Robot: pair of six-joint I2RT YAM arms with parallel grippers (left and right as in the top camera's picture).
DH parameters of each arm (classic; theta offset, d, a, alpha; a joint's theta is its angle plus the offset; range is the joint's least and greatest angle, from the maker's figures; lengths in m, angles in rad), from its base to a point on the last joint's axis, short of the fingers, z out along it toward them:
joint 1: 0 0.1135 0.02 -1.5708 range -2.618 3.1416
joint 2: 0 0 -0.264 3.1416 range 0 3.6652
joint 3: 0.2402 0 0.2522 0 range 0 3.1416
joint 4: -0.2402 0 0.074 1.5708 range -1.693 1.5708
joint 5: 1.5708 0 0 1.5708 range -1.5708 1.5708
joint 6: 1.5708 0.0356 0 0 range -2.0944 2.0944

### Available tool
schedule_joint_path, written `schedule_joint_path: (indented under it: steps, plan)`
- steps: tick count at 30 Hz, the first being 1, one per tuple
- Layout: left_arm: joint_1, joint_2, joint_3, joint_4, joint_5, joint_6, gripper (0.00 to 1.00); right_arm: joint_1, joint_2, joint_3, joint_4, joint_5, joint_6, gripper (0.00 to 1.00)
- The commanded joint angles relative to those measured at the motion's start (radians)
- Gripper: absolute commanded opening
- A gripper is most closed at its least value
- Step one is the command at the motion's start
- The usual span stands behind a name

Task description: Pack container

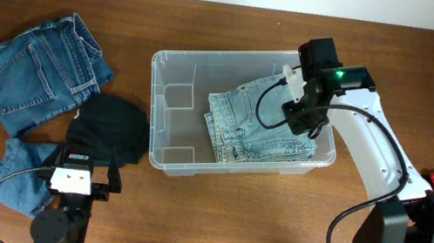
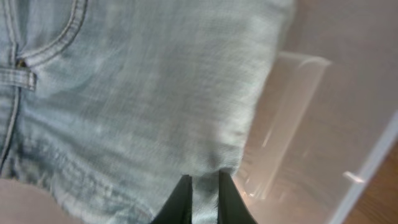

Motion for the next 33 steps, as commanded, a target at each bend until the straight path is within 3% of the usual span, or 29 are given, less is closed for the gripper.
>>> schedule_joint_path:
  steps: [1,8,16,22,28,33]
  plan:
    - [0.002,-0.007,-0.008,0.002,-0.004,0.019,1.0,0.009,0.011,-0.006,-0.023,-0.042,0.035,0.05]
    - [0.002,-0.007,-0.008,0.002,-0.004,0.019,1.0,0.009,0.011,-0.039,-0.013,-0.043,0.063,0.04]
    - [0.002,-0.007,-0.008,0.002,-0.004,0.019,1.0,0.009,0.011,-0.28,0.173,-0.043,0.093,0.06]
    - [0.002,-0.007,-0.008,0.002,-0.004,0.019,1.0,0.009,0.011,-0.351,0.246,-0.043,0.092,0.1]
    - [0.002,-0.007,-0.008,0.002,-0.004,0.019,1.0,0.009,0.006,-0.231,0.209,-0.202,0.148,0.07]
    - [0.002,-0.007,-0.008,0.002,-0.004,0.019,1.0,0.007,0.001,0.059,0.051,-0.248,0.167,0.04]
